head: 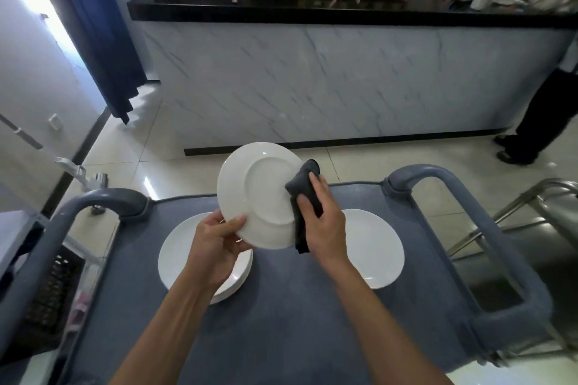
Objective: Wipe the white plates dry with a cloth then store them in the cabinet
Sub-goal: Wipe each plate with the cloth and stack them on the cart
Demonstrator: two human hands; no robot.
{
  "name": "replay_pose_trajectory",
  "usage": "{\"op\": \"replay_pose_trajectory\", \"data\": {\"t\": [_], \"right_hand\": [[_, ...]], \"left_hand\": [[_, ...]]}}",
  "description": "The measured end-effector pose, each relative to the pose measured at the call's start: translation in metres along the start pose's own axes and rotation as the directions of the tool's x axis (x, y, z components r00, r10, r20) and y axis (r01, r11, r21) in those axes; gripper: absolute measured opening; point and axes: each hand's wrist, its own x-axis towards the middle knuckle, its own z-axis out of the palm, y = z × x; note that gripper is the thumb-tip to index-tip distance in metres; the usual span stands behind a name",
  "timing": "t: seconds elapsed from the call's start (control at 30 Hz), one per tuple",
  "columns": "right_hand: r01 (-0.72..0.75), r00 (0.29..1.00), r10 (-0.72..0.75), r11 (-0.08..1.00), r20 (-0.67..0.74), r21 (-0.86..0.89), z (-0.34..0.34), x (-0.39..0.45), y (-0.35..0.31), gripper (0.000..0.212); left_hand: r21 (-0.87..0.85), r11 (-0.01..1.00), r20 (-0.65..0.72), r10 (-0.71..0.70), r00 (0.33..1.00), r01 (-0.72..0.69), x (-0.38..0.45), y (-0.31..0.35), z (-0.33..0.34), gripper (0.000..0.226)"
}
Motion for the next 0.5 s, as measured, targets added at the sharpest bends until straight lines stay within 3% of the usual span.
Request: {"op": "replay_pose_trajectory", "data": {"t": [0.27, 0.5], "right_hand": [[0.047, 0.999, -0.047, 0.998, 0.003, -0.038, 0.004, 0.023, -0.017, 0.049], [0.236, 0.971, -0.222, 0.954, 0.091, -0.187, 0.006, 0.03, -0.034, 0.049]], "left_hand": [[0.091, 0.996, 0.115, -0.034, 0.993, 0.023, 0.014, 0.021, -0.018, 0.02], [0.241, 0.97, 0.26, -0.083, 0.962, 0.019, 0.013, 0.032, -0.032, 0.022]]}}
